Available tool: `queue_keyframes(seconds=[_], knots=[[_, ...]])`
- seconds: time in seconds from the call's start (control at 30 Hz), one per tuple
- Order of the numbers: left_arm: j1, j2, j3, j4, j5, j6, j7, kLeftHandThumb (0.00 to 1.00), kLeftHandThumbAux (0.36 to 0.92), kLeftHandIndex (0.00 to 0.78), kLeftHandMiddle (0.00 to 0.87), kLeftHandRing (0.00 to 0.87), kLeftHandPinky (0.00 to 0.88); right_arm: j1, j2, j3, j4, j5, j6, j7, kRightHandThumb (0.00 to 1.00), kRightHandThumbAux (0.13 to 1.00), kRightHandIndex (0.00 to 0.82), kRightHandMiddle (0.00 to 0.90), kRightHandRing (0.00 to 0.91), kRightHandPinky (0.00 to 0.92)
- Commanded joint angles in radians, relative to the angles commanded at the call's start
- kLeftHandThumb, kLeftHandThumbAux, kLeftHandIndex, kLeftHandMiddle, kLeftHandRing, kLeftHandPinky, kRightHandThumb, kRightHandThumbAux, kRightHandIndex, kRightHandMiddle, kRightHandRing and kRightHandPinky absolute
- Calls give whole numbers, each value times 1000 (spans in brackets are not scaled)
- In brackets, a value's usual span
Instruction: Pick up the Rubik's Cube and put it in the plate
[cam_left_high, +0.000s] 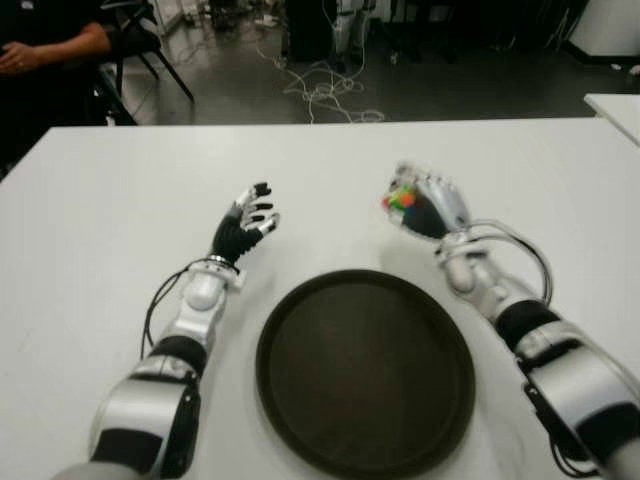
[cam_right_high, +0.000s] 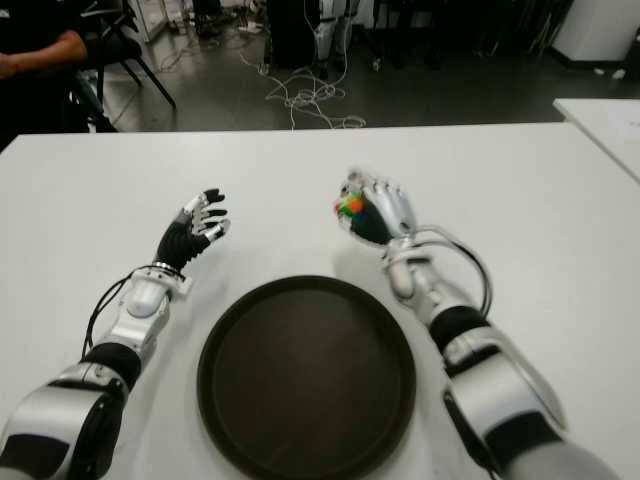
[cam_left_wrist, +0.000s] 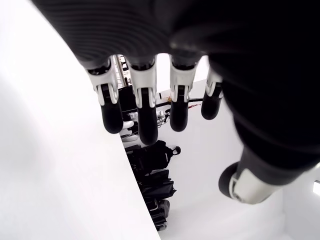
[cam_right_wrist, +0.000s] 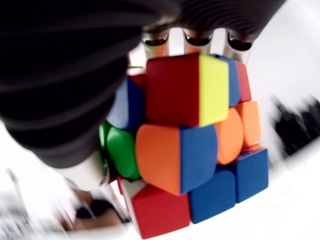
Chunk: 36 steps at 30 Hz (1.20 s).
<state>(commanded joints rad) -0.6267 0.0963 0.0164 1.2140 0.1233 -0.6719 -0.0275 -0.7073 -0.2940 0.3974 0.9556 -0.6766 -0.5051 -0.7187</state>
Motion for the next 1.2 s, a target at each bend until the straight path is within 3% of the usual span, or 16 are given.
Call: queue_keyframes(seconds=[0.33,0.63,0.93,1.2], knots=[[-1,-1,0,2,3,-6,7,57,677,127,183,193,189,86,-48,-64,-263,16,-50,-3,684,742,402,418,441,473],[0,1,-3,-1,5,-5,6,58,708,120,182,186,178,154,-59,-132,-427,53,-58,71,694,739,403,438,472,516],[-1,-1,1,-2,0,2,3,58,690,117,179,182,162,205,-54,-174,-518,78,-80,116,692,738,407,476,498,534],[-4,-1,1,2,2,11,7,94,683,123,182,197,202,234,-48,-199,-550,113,-91,183,691,738,407,484,506,543]])
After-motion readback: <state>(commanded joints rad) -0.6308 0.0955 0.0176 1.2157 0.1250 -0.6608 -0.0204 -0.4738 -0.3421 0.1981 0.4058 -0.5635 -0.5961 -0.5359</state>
